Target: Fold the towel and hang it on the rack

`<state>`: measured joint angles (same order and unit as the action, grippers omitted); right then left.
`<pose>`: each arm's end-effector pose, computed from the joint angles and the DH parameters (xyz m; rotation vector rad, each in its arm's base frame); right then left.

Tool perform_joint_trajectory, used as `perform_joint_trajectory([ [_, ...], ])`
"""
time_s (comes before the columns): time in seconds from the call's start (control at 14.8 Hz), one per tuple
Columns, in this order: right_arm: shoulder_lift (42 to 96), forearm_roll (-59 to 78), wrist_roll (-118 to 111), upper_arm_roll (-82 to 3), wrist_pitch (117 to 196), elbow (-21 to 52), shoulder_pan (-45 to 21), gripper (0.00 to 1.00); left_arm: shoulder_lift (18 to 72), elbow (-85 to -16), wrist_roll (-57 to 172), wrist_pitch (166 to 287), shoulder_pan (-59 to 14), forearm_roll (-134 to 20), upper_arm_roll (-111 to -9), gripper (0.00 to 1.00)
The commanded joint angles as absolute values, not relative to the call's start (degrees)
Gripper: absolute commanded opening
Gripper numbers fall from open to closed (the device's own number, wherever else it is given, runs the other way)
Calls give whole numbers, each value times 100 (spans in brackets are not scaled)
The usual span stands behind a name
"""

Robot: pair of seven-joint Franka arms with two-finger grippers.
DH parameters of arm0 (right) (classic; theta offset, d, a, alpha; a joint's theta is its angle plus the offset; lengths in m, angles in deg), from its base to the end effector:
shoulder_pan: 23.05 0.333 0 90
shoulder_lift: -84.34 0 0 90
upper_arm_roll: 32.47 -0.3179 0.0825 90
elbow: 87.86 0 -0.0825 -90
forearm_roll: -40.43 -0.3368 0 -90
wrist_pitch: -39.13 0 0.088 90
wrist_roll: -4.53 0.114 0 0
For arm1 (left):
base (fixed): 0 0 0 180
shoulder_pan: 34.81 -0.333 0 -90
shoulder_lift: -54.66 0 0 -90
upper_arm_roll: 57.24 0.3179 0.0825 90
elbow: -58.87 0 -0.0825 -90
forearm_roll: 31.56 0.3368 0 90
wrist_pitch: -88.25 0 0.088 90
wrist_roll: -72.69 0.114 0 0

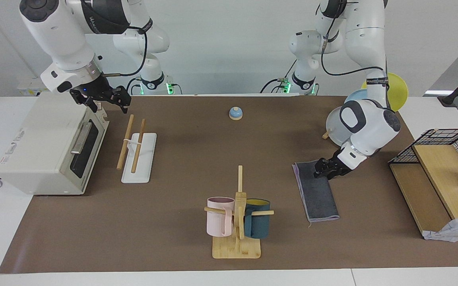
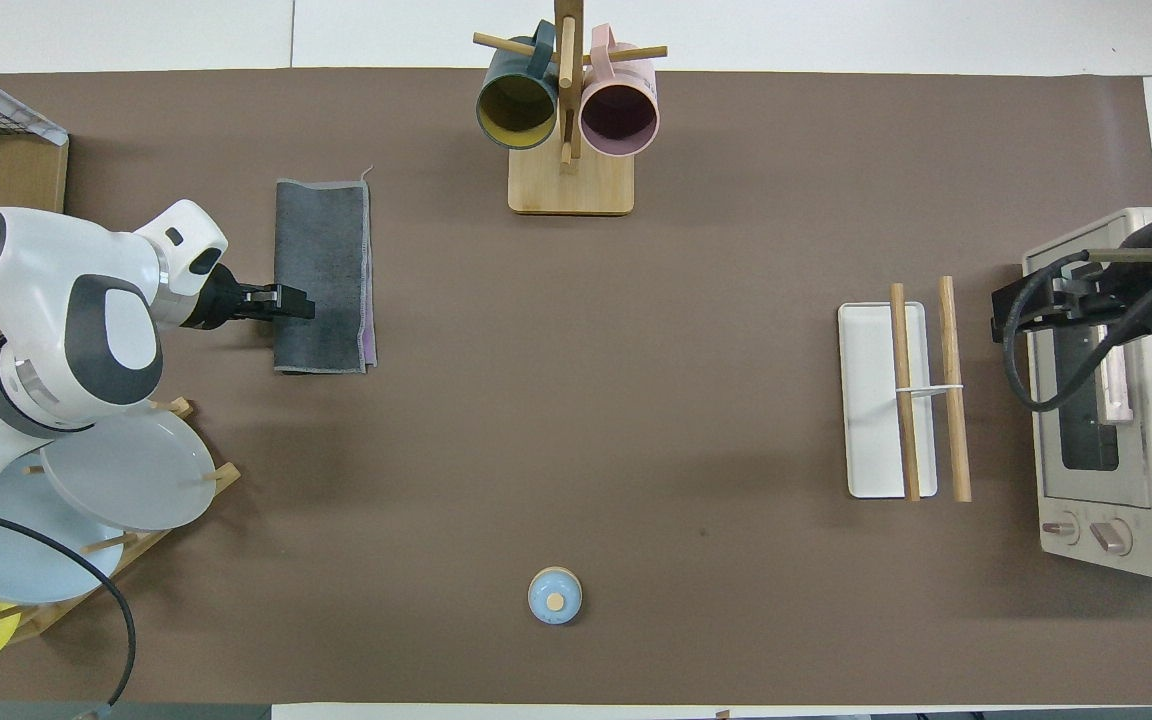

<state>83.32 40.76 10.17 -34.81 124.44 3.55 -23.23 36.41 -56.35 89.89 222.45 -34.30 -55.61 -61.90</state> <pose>0.5010 0.0180 0.5935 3.1207 -0.0949 -0.1932 0.5669 -0.0575 0.3264 2.8138 -0.1307 0.0635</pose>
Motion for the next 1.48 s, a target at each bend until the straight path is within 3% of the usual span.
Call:
perform_joint_trajectory([
  [0.0, 8416, 3972, 1094, -3502, 12385, 408, -2357, 100, 3655, -5732, 9106, 22325, -3402, -5714, -6181, 58],
  [0.2, 8416, 3972, 1094, -3502, 12385, 408, -2357, 100, 3673, -5776, 9097, 22282, -3411, -5714, -6172, 41],
  [0.54, 8416, 3972, 1094, -3502, 12385, 408, -2357, 100, 3673, -5759, 9044, 22229, -3411, -5732, -6172, 0],
  [0.88, 8416, 3972, 1094, -3502, 12385, 408, -2357, 100, 3707, -5479, 8554, 21896, -3481, -5732, -6163, 0],
  [1.41, 8443, 3981, 1051, -3493, 12377, 408, -2340, 100, 4156, -4336, 4848, 20543, -3201, -5012, -6207, 0],
])
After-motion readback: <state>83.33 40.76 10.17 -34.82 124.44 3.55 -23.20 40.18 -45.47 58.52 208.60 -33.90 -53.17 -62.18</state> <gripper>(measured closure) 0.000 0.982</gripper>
